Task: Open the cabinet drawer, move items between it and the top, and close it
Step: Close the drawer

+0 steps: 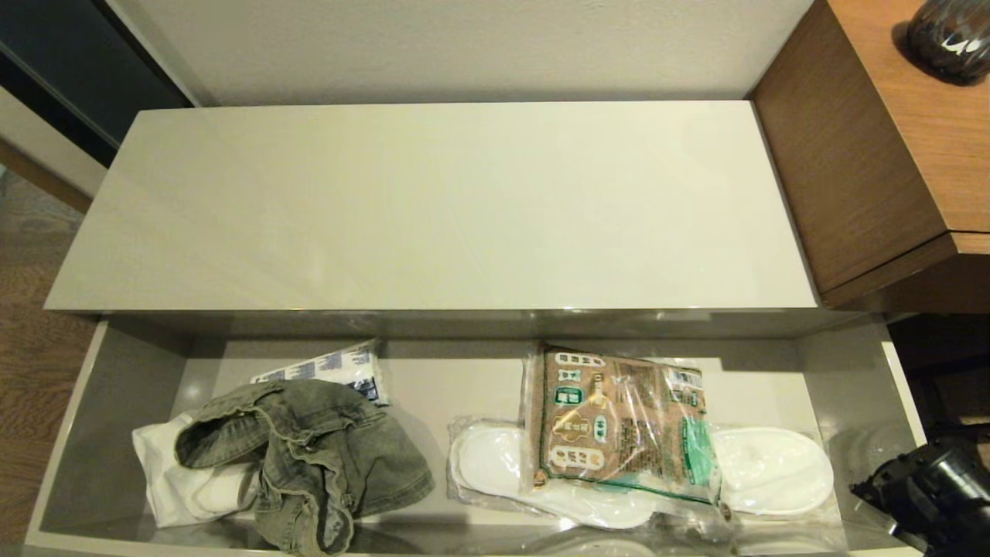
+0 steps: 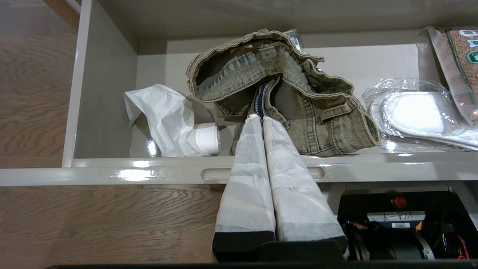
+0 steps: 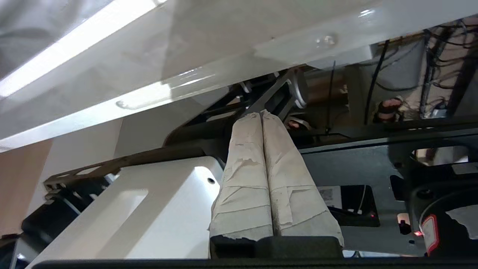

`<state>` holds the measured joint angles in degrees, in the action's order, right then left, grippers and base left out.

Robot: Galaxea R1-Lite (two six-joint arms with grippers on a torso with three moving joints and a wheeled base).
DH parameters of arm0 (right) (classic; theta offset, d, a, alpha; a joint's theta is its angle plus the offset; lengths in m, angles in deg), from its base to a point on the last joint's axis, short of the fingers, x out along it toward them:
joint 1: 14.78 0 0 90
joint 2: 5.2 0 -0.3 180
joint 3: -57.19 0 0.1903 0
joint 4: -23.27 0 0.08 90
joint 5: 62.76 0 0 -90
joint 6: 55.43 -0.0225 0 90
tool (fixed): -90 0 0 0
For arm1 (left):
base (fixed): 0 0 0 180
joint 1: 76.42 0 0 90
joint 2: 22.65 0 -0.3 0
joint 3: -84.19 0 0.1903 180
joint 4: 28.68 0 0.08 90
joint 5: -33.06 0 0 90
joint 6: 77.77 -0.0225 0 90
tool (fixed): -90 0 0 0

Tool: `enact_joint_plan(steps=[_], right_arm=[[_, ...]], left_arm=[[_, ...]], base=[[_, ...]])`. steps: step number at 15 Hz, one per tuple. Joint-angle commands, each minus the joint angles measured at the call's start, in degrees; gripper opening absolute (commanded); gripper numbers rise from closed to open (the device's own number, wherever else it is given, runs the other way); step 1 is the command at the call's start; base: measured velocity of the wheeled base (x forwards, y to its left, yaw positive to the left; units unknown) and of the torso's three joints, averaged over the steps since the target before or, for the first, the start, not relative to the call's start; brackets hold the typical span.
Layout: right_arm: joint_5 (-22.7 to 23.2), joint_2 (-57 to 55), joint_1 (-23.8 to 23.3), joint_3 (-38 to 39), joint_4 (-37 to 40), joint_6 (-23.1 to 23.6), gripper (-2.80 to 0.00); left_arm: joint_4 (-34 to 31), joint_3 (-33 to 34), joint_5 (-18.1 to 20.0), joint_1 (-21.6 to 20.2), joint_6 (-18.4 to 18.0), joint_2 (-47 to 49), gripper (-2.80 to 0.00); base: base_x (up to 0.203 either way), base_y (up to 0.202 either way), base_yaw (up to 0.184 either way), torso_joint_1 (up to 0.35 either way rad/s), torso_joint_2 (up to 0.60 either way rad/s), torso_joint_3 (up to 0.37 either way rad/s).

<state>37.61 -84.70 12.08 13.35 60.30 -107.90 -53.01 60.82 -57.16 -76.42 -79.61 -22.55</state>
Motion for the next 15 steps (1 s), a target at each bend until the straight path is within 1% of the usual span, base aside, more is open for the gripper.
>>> enact_joint_plan(steps=[1, 2, 5, 7, 8, 9, 11, 13, 14, 15], right_arm=[[-0.9, -2.4, 0.9, 0.0, 0.0, -0.5, -2.80], [-0.9, -2.4, 0.9, 0.0, 0.0, -0.5, -2.80], [-4.8, -3.6, 0.9, -0.6, -3.3, -3.9, -2.80], [-7.3, -4.5, 0.9, -0.9, -4.0, -5.0, -2.80], [-8.7, -5.1, 0.9, -0.8, -5.2, -5.1, -2.80], [-9.1, -5.1, 0.9, -0.8, -6.3, -5.7, -2.80], [-12.6, -4.1, 0.9, -1.0, -10.8, -8.4, -2.80], [-14.9, -2.9, 0.9, -0.9, -13.9, -8.5, -2.80], [-16.6, -1.7, 0.9, -0.8, -16.6, -8.5, -2.80], [-17.3, -1.4, 0.9, -0.9, -17.1, -8.6, -2.80]], left_arm=[[0.0, 0.0, 0.0, 0.0, 0.0, 0.1, -2.80], [0.0, 0.0, 0.0, 0.0, 0.0, 0.1, -2.80], [-0.1, 0.0, 0.0, 0.0, 0.0, 0.1, -2.80], [0.0, 0.0, 0.0, 0.0, 0.0, 0.1, -2.80], [0.0, 0.0, 0.0, 0.0, 0.0, 0.1, -2.80], [0.0, 0.0, 0.0, 0.0, 0.0, 0.1, -2.80], [-0.1, 0.0, 0.0, -0.1, 0.0, 0.1, -2.80], [0.0, 0.0, 0.0, 0.0, 0.0, 0.1, -2.80], [0.0, 0.0, 0.0, 0.0, 0.0, 0.1, -2.80], [0.0, 0.0, 0.0, 0.0, 0.0, 0.1, -2.80]], base=[[0.000, 0.000, 0.000, 0.000, 0.00, 0.000], [0.000, 0.000, 0.000, 0.000, 0.00, 0.000], [0.000, 0.000, 0.000, 0.000, 0.00, 0.000], [0.000, 0.000, 0.000, 0.000, 0.00, 0.000], [0.000, 0.000, 0.000, 0.000, 0.00, 0.000], [0.000, 0.000, 0.000, 0.000, 0.00, 0.000], [0.000, 0.000, 0.000, 0.000, 0.00, 0.000], [0.000, 0.000, 0.000, 0.000, 0.00, 0.000], [0.000, 0.000, 0.000, 0.000, 0.00, 0.000], [0.000, 0.000, 0.000, 0.000, 0.00, 0.000]])
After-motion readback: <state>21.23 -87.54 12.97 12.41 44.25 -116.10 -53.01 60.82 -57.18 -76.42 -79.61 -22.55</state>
